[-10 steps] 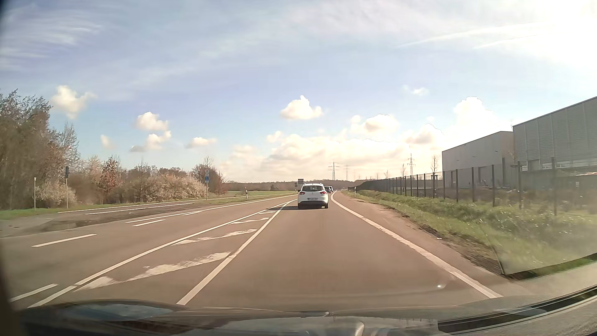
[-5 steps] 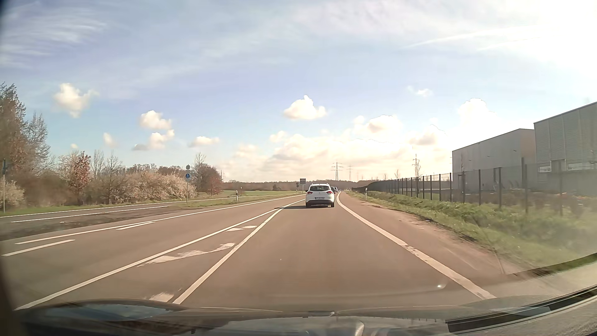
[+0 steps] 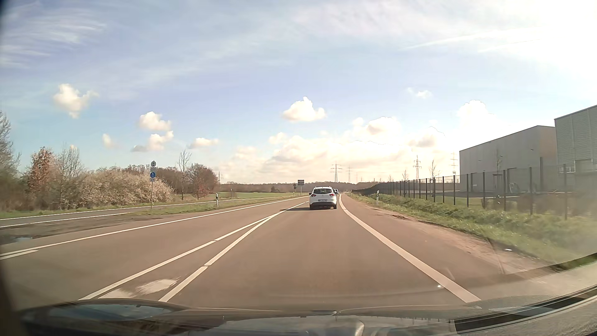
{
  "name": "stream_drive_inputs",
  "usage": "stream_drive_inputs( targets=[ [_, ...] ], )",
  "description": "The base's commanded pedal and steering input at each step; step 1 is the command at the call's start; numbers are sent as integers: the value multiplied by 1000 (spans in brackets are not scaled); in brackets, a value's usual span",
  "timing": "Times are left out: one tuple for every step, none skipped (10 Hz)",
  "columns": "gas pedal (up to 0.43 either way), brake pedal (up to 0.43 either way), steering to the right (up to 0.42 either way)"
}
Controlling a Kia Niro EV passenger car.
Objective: Follow the waypoints while adhering to traffic rules and regulations
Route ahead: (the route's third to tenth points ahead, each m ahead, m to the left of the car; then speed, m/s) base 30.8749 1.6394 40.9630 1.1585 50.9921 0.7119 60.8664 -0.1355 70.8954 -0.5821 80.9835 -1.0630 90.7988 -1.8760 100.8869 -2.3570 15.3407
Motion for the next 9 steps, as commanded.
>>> stream_drive_inputs(
  targets=[
    [299, 0, 2],
    [299, 0, 3],
    [299, 0, 4],
    [299, 0, 5],
    [299, 0, 5],
    [299, 0, 5],
    [299, 0, 5],
    [299, 0, 5],
    [299, 0, 5]
  ],
)
